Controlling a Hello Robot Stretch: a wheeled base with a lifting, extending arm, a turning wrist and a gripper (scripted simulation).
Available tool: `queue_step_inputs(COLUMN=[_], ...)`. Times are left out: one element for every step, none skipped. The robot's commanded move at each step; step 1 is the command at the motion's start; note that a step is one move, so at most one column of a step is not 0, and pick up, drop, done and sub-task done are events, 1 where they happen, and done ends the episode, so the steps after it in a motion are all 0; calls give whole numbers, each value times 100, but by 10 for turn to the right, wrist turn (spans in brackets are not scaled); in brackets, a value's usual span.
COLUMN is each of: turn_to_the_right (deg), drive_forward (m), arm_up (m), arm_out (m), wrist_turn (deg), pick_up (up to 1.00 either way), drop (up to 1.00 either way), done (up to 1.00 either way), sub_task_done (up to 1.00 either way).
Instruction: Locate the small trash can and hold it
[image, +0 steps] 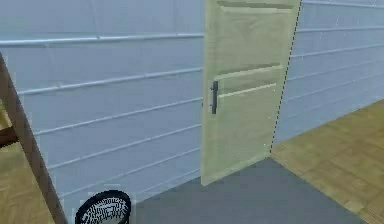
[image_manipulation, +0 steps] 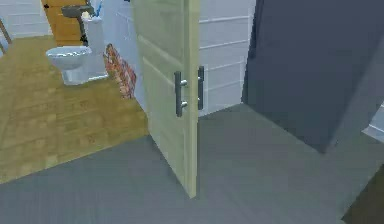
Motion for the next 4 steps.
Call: queue_step_inputs(turn_to_the_right=[-300, 0, -450, -390], drive_forward=[0, 15, 0, 0], arm_up=[0, 0, 0, 0], arm_out=[0, 0, 0, 0], wrist_turn=[0, 0, 0, 0], pick_up=[0, 0, 0, 0], drop=[0, 0, 0, 0], done=[0, 0, 0, 0], sub_task_done=[0, 0, 0, 0])
